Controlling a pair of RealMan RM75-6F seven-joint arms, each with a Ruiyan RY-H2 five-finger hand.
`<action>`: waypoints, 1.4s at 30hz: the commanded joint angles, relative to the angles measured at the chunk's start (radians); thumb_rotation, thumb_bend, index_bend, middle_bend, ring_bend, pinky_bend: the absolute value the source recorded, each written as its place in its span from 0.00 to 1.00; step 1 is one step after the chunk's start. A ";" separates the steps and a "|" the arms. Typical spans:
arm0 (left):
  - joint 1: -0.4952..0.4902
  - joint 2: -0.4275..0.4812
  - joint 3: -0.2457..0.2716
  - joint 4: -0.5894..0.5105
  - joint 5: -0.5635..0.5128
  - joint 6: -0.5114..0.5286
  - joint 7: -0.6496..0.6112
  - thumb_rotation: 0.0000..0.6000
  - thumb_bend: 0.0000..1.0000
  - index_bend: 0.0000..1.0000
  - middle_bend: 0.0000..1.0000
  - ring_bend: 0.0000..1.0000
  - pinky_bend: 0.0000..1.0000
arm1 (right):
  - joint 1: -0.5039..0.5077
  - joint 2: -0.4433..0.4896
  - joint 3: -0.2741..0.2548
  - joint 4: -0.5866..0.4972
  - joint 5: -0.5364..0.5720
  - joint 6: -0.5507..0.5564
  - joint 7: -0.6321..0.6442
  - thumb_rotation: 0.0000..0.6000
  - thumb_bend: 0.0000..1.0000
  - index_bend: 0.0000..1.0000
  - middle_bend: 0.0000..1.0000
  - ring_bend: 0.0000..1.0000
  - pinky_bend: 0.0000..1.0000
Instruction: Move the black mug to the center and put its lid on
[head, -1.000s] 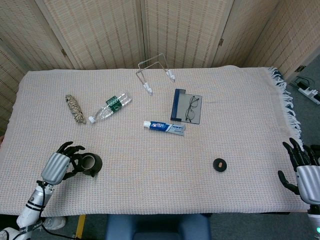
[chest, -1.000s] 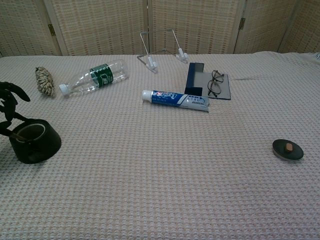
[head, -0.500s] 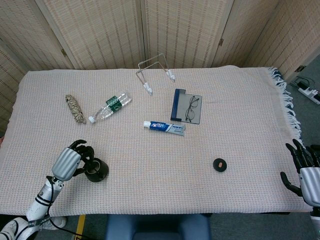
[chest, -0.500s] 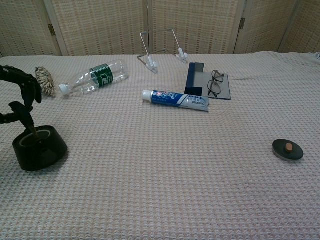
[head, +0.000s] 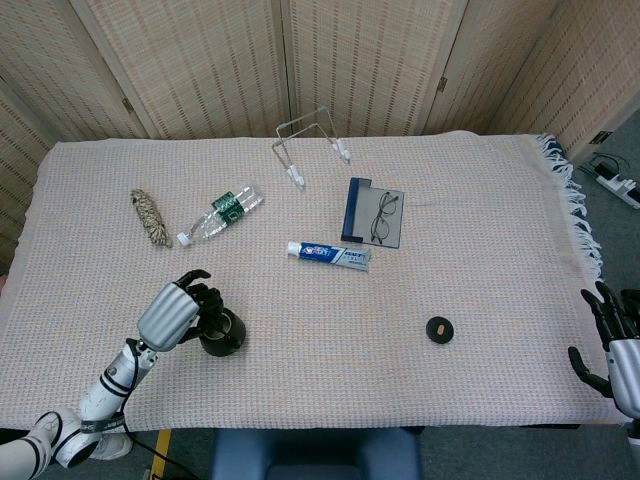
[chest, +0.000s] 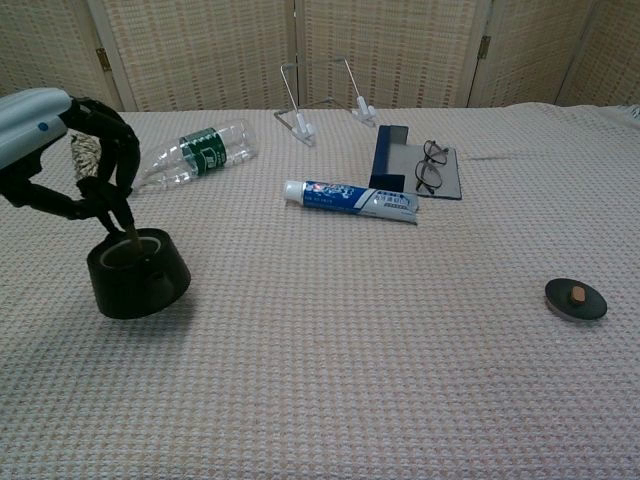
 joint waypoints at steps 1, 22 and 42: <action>-0.044 -0.025 -0.023 -0.012 -0.001 -0.037 0.025 1.00 0.52 0.71 0.58 0.58 0.29 | -0.001 0.001 -0.001 -0.003 -0.002 0.001 -0.002 1.00 0.41 0.07 0.05 0.20 0.09; -0.303 -0.237 -0.135 0.110 -0.067 -0.211 0.168 1.00 0.52 0.71 0.58 0.58 0.28 | -0.006 0.001 0.009 0.017 0.033 -0.018 0.023 1.00 0.40 0.06 0.05 0.20 0.09; -0.409 -0.410 -0.150 0.297 -0.178 -0.307 0.256 1.00 0.52 0.52 0.55 0.53 0.21 | -0.007 0.002 0.017 0.021 0.061 -0.038 0.038 1.00 0.41 0.07 0.05 0.20 0.09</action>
